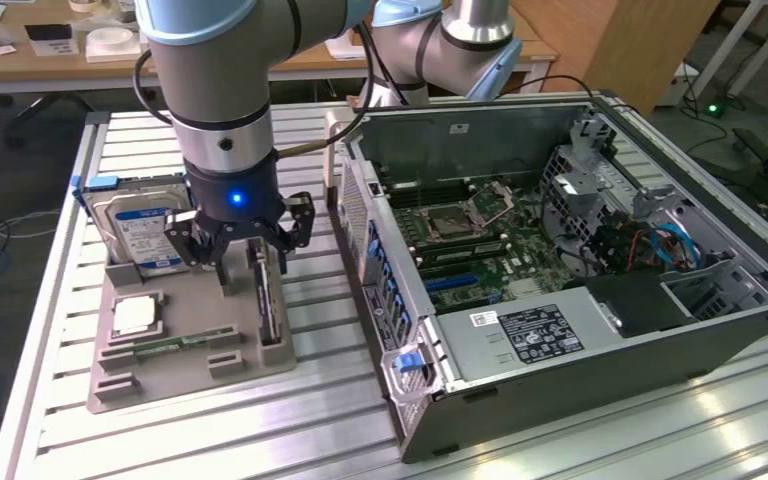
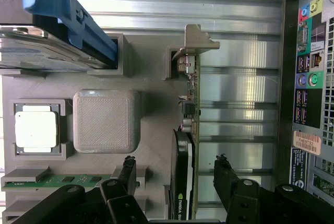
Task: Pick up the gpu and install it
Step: 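Pick up the gpu and move the gpu toward the slot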
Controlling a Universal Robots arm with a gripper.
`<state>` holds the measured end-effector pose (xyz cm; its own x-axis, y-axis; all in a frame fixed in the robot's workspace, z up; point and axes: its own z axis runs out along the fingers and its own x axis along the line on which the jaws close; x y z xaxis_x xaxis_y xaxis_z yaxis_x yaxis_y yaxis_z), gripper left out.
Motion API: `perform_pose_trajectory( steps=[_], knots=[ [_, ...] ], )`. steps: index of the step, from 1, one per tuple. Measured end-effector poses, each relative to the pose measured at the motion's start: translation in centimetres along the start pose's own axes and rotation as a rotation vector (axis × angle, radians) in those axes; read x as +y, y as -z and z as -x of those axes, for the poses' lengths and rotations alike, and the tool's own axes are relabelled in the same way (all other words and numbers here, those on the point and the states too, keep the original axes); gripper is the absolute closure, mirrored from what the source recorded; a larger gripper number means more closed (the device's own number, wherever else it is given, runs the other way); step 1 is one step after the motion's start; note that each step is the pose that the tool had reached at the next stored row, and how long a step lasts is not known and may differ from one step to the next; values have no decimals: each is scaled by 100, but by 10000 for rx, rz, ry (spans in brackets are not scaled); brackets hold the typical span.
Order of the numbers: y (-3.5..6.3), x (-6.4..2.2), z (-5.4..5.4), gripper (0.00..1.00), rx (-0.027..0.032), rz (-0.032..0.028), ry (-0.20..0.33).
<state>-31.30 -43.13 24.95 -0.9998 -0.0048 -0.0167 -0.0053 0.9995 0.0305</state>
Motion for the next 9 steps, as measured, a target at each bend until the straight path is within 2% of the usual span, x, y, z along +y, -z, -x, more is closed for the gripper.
perform_pose_trajectory(
  steps=[6, 7, 9],
  knots=[
    [-5, 0, 4, 29, -2, 2, 0],
    [-47, -2, 77, 29, 0, 0, 0],
    [-47, -2, 77, 29, 0, 0, 0]
  ],
)
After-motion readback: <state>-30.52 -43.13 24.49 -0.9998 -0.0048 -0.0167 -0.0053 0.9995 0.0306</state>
